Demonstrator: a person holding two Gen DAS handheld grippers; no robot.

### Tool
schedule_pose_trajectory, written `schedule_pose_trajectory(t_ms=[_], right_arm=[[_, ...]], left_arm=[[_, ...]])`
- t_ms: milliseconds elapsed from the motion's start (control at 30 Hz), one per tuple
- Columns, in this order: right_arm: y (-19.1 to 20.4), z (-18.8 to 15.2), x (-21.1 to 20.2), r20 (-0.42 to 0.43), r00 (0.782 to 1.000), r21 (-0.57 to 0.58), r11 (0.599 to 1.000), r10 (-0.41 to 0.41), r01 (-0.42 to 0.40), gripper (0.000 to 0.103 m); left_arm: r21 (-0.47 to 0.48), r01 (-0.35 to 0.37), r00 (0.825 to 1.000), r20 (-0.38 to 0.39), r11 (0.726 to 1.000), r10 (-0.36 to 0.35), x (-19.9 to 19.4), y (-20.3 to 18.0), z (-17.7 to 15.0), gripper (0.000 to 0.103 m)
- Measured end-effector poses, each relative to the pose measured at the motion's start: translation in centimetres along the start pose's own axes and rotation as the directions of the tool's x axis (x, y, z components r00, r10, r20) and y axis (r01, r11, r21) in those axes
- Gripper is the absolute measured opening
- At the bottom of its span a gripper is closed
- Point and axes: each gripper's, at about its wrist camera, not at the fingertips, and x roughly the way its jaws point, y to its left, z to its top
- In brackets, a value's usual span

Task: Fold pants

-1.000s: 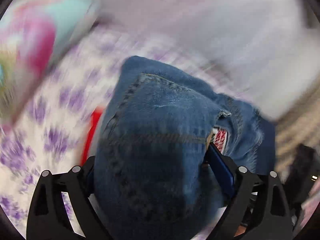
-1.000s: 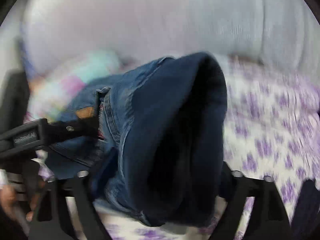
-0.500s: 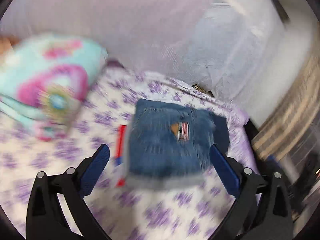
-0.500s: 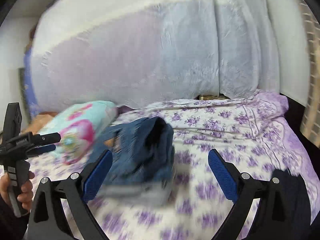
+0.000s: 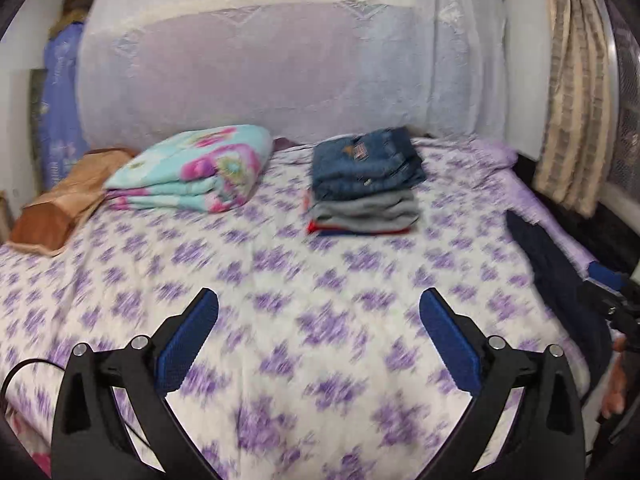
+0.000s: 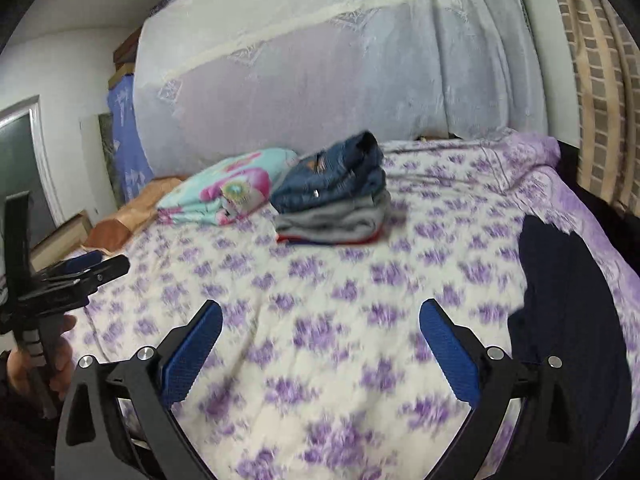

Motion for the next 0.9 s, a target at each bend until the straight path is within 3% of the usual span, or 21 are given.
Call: schedule_pose_trajectory(t_ms=[100, 200, 333, 700, 900], right_arm=[[1.3, -2.6, 0.4, -0.001, 0.998, -0.030, 0.998, -0.055, 0.055, 0.100], [2.3, -3.7, -0.1, 0.000, 0.999, -0.064, 0.997, -0.051, 0.051, 0.100], [2.5, -4.0, -1.4, 0.044, 0.998, -0.059, 0.997, -0.055, 0.058, 0.100], [2.1, -4.1, -1.5, 0.026, 0.998, -0.042, 0.997, -0.058, 0.059, 0.100], [2.1, -4.4, -0.9, 0.010, 0.998, -0.035, 0.998, -0.057, 0.057, 0.100]], left_arm=[[0.001, 0.009, 0.997, -0.076, 1.000, -0.009, 0.9, -0.5, -2.8, 0.099], [0.022, -0.040, 0.990, -0.137, 0.999, 0.043, 1.4, -0.8, -4.4, 0.099], [0.010, -0.048, 0.992, -0.118, 0.999, 0.049, 0.5, -0.8, -4.9, 0.099], [0.022, -0.139, 0.986, -0.087, 0.990, 0.141, 0.0, -1.1, -4.8, 0.099], [0.052, -0.136, 0.990, -0.041, 0.989, 0.138, -0.4, -1.4, -4.7, 0.098]])
